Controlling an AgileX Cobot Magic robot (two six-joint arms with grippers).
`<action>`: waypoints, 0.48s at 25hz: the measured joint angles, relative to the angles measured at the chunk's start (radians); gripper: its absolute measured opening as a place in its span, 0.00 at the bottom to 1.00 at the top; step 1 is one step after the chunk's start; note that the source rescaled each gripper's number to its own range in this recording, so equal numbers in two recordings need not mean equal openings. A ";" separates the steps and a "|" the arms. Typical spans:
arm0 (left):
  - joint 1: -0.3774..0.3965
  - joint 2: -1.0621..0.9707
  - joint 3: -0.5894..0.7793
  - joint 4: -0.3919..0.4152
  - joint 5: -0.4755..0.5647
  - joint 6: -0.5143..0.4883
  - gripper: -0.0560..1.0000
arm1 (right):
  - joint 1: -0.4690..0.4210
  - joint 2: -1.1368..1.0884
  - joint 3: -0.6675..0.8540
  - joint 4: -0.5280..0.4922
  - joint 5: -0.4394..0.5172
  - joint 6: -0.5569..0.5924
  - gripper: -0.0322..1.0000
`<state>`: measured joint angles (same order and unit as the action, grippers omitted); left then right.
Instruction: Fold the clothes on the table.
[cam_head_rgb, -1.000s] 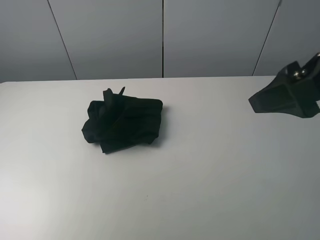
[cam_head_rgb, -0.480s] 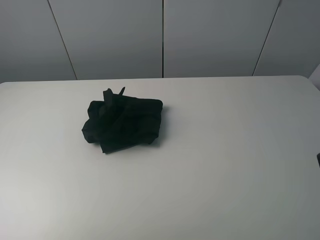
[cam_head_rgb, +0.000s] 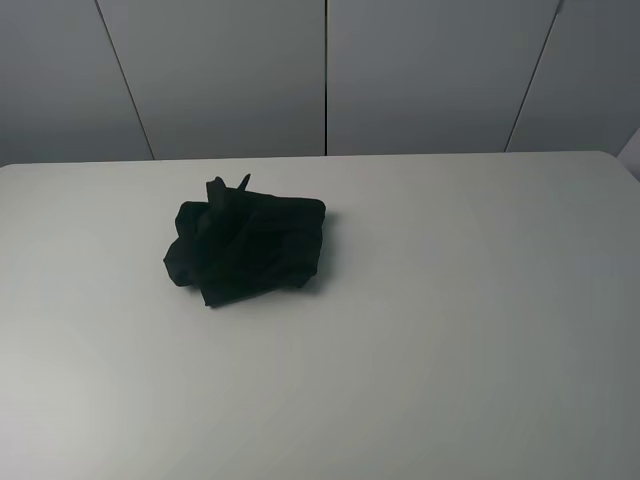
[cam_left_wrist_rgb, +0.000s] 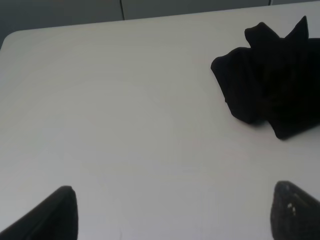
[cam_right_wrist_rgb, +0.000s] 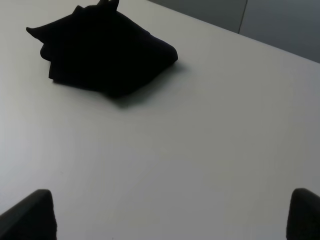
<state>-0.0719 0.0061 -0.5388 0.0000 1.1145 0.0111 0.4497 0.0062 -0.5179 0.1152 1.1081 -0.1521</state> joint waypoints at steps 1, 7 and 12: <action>0.000 -0.002 0.015 0.000 -0.009 0.000 0.99 | 0.000 -0.002 0.000 0.000 -0.002 0.000 1.00; 0.000 -0.006 0.026 0.000 -0.025 0.000 0.99 | 0.000 -0.004 0.002 0.000 -0.005 -0.002 1.00; 0.000 -0.006 0.026 0.000 -0.025 0.000 0.99 | 0.000 -0.004 0.002 0.002 -0.005 -0.007 1.00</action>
<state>-0.0719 0.0000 -0.5123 0.0000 1.0899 0.0111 0.4497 0.0023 -0.5157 0.1171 1.1036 -0.1587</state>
